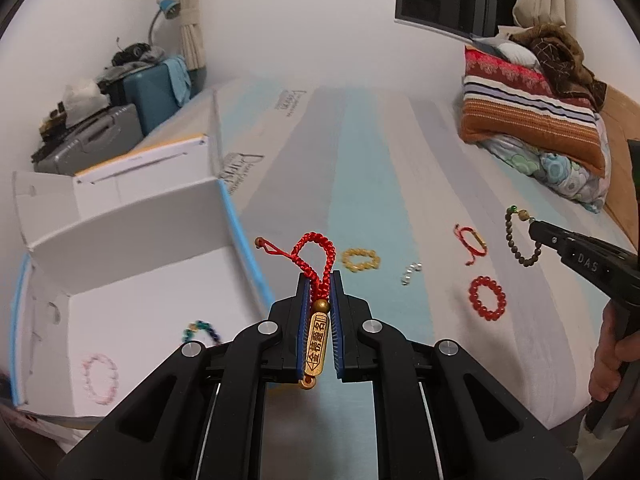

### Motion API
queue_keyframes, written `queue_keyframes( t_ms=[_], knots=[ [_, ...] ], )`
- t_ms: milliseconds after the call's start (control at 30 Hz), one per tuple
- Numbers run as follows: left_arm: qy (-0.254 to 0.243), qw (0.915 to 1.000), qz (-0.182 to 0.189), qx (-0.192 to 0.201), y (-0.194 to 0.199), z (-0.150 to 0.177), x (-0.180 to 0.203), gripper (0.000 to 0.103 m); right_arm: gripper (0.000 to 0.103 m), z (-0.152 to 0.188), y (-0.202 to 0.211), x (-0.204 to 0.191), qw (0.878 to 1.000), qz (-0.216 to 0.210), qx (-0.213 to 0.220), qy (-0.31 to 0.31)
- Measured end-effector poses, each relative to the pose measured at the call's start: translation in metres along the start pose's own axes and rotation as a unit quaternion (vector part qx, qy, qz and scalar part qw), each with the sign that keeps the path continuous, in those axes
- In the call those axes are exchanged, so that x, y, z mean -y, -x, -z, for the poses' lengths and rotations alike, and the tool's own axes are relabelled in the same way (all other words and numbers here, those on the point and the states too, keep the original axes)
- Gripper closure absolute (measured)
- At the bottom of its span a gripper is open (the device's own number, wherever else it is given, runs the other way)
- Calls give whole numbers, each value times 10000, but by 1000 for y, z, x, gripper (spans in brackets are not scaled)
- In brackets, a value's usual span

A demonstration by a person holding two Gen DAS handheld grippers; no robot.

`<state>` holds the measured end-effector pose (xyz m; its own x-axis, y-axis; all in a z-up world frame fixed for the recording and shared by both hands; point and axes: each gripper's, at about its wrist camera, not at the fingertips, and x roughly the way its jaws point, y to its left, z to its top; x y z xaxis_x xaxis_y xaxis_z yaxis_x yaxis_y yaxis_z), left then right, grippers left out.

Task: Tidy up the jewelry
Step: 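Carry both bracelets into the white box and open both grippers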

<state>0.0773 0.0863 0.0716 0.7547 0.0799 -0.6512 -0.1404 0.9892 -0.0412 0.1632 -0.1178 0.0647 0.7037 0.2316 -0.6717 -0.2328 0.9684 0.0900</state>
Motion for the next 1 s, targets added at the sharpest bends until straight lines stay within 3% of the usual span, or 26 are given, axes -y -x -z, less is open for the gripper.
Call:
queue_keyframes(
  t_ms=[500, 733, 1000],
  knots=[
    [468, 9966, -683, -51, 14, 7, -90, 94, 96, -12, -3, -120, 9954, -579, 113, 754],
    [875, 9901, -1092, -113, 23, 20, -149, 94, 96, -11, -5, -166, 9914, -824, 88, 1015],
    [1117, 9832, -1432, -172, 32, 34, -191, 94, 96, -5, -10, -216, 9854, -1116, 37, 1288]
  ],
)
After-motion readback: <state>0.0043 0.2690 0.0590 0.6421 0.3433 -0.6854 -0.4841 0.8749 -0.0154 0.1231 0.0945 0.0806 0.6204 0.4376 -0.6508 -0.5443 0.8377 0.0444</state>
